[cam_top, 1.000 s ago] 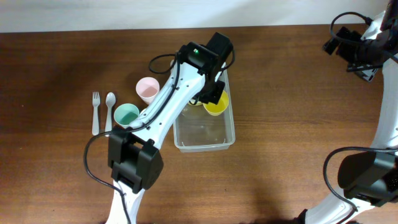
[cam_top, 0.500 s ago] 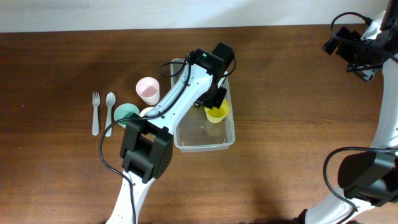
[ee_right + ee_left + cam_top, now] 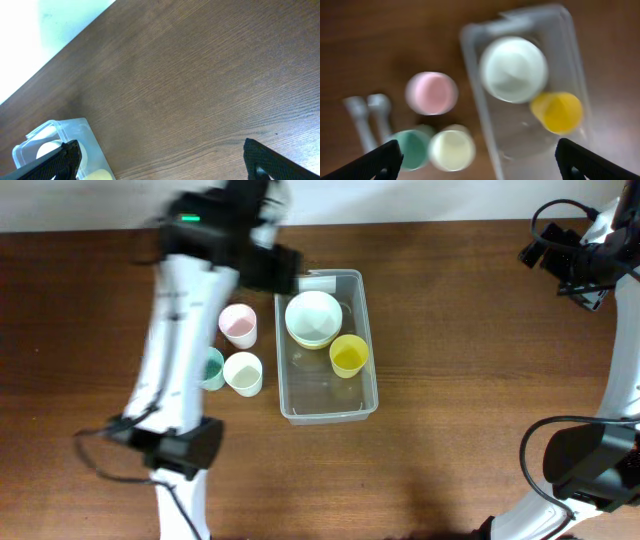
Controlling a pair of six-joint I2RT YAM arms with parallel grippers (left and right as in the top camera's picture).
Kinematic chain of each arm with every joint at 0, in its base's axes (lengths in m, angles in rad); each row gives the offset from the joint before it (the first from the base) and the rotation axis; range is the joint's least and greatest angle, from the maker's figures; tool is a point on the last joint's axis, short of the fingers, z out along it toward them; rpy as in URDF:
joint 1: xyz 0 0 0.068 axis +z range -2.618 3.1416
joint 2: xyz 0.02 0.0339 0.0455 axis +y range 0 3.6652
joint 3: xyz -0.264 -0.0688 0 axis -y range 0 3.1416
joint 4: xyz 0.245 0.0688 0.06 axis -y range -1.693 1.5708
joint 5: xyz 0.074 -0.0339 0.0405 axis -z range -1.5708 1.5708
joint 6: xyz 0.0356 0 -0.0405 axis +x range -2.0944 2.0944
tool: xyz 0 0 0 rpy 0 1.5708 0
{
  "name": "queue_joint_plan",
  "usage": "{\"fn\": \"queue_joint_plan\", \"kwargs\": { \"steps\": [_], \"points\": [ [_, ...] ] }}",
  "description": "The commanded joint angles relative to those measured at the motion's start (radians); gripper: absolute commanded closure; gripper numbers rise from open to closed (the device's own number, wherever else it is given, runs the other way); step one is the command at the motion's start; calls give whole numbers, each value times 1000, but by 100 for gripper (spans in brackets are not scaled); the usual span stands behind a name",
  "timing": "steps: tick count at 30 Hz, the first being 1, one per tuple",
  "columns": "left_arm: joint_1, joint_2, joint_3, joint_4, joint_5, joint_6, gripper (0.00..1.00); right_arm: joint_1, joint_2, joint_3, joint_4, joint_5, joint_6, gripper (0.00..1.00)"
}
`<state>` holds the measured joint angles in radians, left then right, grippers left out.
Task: Pack container
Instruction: 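Lift the left gripper away from the yellow cup and retract left, then grasp the pink cup with the left gripper, then carry the pink cup and drop it into the yellow cup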
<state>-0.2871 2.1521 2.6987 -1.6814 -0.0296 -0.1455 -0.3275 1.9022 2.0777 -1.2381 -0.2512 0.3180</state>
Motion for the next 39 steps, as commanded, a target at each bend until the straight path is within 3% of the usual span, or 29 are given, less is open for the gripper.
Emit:
{"fn": "queue_joint_plan", "kwargs": {
  "steps": [1, 6, 12, 19, 20, 21, 22, 23, 25, 28, 32, 39],
  "points": [
    [148, 10, -27, -5, -19, 10, 0, 0, 2, 2, -1, 1, 5, 1],
    [267, 92, -135, 44, 188, 95, 7, 0, 2, 2, -1, 1, 5, 1],
    [298, 201, -315, 163, 255, 163, 11, 0, 2, 2, -1, 1, 5, 1],
    [296, 241, -492, 309, 255, 162, 11, 0, 2, 2, -1, 2, 5, 1],
    [296, 254, -509, 325, 255, 162, 19, 0, 2, 2, -1, 1, 5, 1],
    [297, 270, -519, 339, 255, 161, 33, 0, 2, 2, -1, 1, 5, 1],
    [299, 285, -523, 351, 255, 157, 52, 0, 2, 2, -1, 1, 5, 1],
    [301, 297, -523, 361, 254, 145, 77, 0, 2, 2, -1, 2, 5, 1],
    [306, 301, -523, 378, 256, 131, 91, 0, 2, 2, -1, 1, 5, 1],
    [315, 297, -513, 393, 260, 131, 99, 0, 2, 2, -1, 2, 5, 1],
    [343, 279, -454, 367, 262, 131, 99, 0, 2, 2, -1, 2, 5, 1],
    [349, 121, -114, 150, 262, 132, 99, 0, 2, 2, -1, 1, 5, 1]
  ]
}}
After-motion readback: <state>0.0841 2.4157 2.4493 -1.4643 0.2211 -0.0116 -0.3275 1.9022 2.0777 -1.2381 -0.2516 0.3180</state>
